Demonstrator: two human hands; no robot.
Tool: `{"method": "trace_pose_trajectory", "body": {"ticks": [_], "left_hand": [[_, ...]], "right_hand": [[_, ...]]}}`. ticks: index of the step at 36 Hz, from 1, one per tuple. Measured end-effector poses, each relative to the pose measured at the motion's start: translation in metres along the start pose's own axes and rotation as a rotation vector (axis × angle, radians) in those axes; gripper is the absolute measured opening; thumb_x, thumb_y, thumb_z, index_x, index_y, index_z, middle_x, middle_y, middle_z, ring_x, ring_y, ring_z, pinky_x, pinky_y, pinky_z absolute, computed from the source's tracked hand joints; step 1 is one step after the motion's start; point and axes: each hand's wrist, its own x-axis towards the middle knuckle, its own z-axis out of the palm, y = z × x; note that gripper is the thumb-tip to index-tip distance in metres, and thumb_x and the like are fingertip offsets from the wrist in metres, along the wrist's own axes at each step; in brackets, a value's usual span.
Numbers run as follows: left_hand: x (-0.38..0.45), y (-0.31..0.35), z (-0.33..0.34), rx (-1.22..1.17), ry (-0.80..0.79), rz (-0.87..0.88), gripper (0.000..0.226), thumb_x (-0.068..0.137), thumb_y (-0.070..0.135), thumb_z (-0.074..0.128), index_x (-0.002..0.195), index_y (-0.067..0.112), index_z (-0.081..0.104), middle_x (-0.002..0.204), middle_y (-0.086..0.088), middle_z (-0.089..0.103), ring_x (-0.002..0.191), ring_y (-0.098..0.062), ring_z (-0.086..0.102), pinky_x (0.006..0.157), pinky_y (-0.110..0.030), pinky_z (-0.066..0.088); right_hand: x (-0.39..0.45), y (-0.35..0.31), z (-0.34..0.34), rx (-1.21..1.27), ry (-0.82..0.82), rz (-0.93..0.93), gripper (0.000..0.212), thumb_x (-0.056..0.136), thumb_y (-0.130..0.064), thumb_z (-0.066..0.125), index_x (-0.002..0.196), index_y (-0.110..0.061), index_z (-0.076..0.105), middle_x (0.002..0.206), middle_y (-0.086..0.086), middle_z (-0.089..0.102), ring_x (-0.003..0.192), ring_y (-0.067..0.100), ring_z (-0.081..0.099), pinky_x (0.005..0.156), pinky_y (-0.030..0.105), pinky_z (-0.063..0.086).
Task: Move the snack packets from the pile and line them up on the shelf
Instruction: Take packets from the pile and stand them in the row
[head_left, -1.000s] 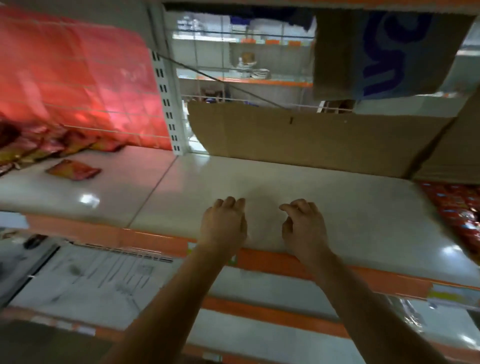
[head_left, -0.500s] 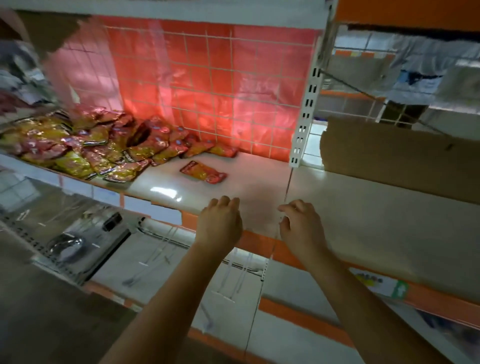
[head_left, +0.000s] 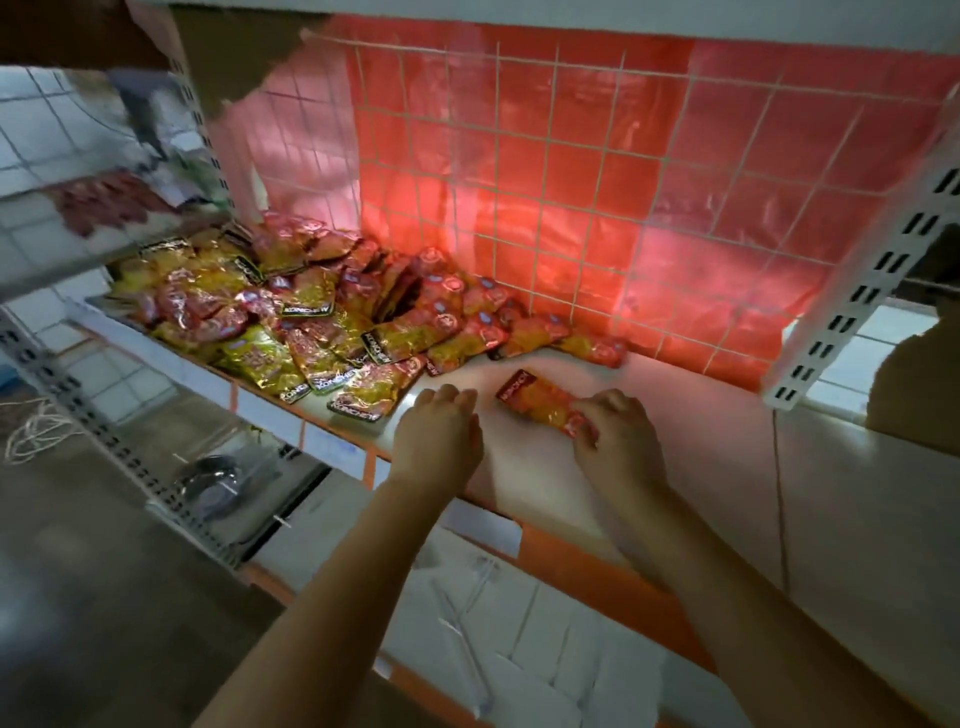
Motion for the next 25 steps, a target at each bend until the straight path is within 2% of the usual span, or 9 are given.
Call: {"method": "trace_pose_trajectory", "body": {"ticks": [3, 4, 6, 9, 11, 13, 19, 22, 25], "left_hand": [[0.017, -0.029, -0.005, -0.004, 0.037, -0.018, 0.030, 0.078, 0.009, 0.052, 0.103, 0.000, 0.067, 0.094, -0.019, 0.066, 0.088, -0.041, 0.059, 0.066, -0.042, 0.051], [0.021, -0.038, -0.009, -0.004, 0.040, -0.043, 0.030, 0.073, 0.009, 0.051, 0.096, 0.000, 0.069, 0.087, -0.019, 0.066, 0.080, -0.040, 0.060, 0.061, -0.041, 0.051], [0.027, -0.056, -0.015, 0.032, 0.076, -0.072, 0.028, 0.073, 0.010, 0.050, 0.092, 0.000, 0.069, 0.083, -0.019, 0.065, 0.076, -0.040, 0.060, 0.059, -0.039, 0.050], [0.032, -0.078, -0.021, 0.043, 0.029, -0.167, 0.033, 0.087, 0.016, 0.058, 0.116, 0.002, 0.060, 0.109, -0.020, 0.061, 0.104, -0.040, 0.052, 0.078, -0.042, 0.046], [0.036, -0.091, -0.022, 0.054, -0.050, -0.238, 0.045, 0.092, 0.030, 0.054, 0.129, 0.005, 0.049, 0.126, -0.017, 0.051, 0.118, -0.035, 0.043, 0.092, -0.041, 0.040], [0.039, -0.103, -0.020, 0.031, -0.129, -0.278, 0.052, 0.092, 0.041, 0.052, 0.131, 0.007, 0.044, 0.131, -0.015, 0.047, 0.123, -0.032, 0.039, 0.096, -0.039, 0.039], [0.041, -0.124, -0.019, -0.077, -0.211, -0.229, 0.049, 0.087, 0.043, 0.057, 0.114, 0.003, 0.053, 0.120, -0.017, 0.050, 0.111, -0.035, 0.045, 0.087, -0.041, 0.042], [0.040, -0.127, -0.023, -0.170, -0.205, -0.206, 0.041, 0.085, 0.039, 0.061, 0.097, 0.000, 0.055, 0.104, -0.020, 0.055, 0.088, -0.034, 0.054, 0.070, -0.036, 0.042], [0.038, -0.134, -0.023, -0.223, -0.230, -0.195, 0.033, 0.084, 0.033, 0.065, 0.095, 0.002, 0.055, 0.095, -0.014, 0.055, 0.075, -0.023, 0.048, 0.062, -0.029, 0.035]], "right_hand": [[0.019, -0.013, 0.018, -0.018, 0.007, -0.006, 0.028, 0.069, -0.010, 0.049, 0.084, -0.004, 0.073, 0.079, 0.016, 0.062, 0.070, 0.039, 0.059, 0.060, 0.041, 0.054], [0.025, -0.018, 0.023, -0.030, 0.012, -0.005, 0.026, 0.069, -0.010, 0.051, 0.082, -0.004, 0.073, 0.081, 0.016, 0.063, 0.071, 0.039, 0.059, 0.061, 0.040, 0.054], [0.033, -0.032, 0.027, -0.052, -0.031, 0.037, 0.024, 0.081, -0.014, 0.052, 0.093, -0.008, 0.071, 0.099, 0.014, 0.062, 0.091, 0.038, 0.056, 0.076, 0.041, 0.050], [0.041, -0.048, 0.033, -0.151, -0.151, 0.156, 0.032, 0.095, -0.029, 0.046, 0.123, -0.021, 0.058, 0.130, 0.002, 0.048, 0.118, 0.026, 0.040, 0.092, 0.033, 0.035], [0.044, -0.059, 0.034, -0.231, -0.212, 0.205, 0.037, 0.097, -0.036, 0.042, 0.132, -0.024, 0.048, 0.136, 0.000, 0.041, 0.123, 0.024, 0.037, 0.094, 0.031, 0.032], [0.049, -0.067, 0.039, -0.282, -0.265, 0.274, 0.040, 0.097, -0.037, 0.042, 0.134, -0.023, 0.045, 0.137, 0.002, 0.040, 0.124, 0.025, 0.036, 0.097, 0.033, 0.031], [0.050, -0.074, 0.055, -0.196, -0.280, 0.388, 0.045, 0.089, -0.017, 0.057, 0.133, -0.012, 0.048, 0.134, 0.012, 0.049, 0.121, 0.031, 0.045, 0.100, 0.038, 0.037], [0.035, -0.085, 0.062, 0.063, -0.170, 0.417, 0.035, 0.082, 0.006, 0.051, 0.113, -0.005, 0.065, 0.117, 0.017, 0.061, 0.110, 0.035, 0.053, 0.095, 0.045, 0.043], [0.021, -0.093, 0.063, 0.248, -0.152, 0.418, 0.033, 0.081, 0.013, 0.048, 0.103, 0.000, 0.069, 0.109, 0.014, 0.064, 0.108, 0.029, 0.055, 0.095, 0.045, 0.043]]}}
